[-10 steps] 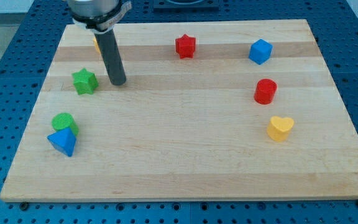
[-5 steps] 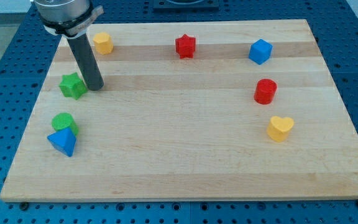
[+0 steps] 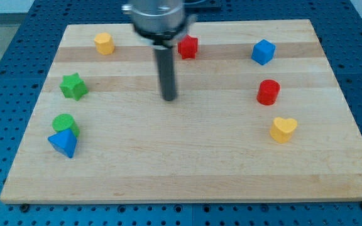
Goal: Push the red circle towards bottom center
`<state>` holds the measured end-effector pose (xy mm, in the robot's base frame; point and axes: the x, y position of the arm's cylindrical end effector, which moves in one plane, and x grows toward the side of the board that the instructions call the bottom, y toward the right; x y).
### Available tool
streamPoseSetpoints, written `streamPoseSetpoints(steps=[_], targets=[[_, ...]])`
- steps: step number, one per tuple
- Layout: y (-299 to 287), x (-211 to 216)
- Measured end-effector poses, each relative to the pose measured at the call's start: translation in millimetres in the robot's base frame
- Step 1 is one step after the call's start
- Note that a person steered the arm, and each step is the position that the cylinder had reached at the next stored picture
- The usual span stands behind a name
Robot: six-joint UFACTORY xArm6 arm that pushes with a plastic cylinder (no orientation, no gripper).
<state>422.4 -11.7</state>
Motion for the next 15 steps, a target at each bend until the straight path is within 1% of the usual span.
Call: streamPoseSetpoints(steps=[1, 6, 9, 15], targets=[[47, 0], [48, -7], [75, -27], [70, -47]])
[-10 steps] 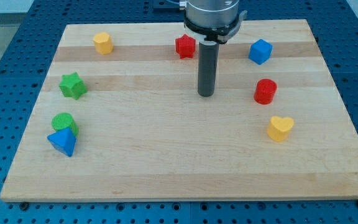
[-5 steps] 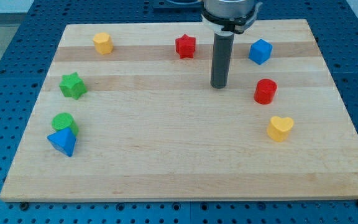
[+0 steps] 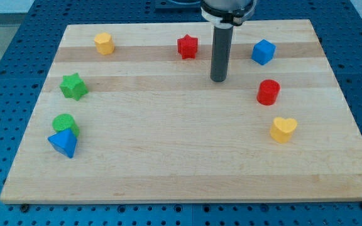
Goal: Push the red circle towards bottom center
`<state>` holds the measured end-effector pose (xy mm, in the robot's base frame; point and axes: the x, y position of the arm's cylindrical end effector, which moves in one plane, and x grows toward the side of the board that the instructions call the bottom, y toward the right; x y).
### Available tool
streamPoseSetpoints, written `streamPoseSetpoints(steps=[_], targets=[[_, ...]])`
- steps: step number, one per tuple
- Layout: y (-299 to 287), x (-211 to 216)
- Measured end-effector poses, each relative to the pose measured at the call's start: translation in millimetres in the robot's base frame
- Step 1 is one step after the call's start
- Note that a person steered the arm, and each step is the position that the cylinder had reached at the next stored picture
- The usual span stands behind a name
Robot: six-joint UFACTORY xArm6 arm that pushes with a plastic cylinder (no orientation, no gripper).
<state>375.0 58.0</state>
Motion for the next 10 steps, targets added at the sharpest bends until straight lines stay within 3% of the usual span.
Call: streamPoseSetpoints(steps=[2, 4, 5, 6, 7, 8, 9, 10], targets=[[26, 0], [128, 10], [78, 51], [-14, 38], [49, 17], [82, 54], [17, 91], [-38, 83]])
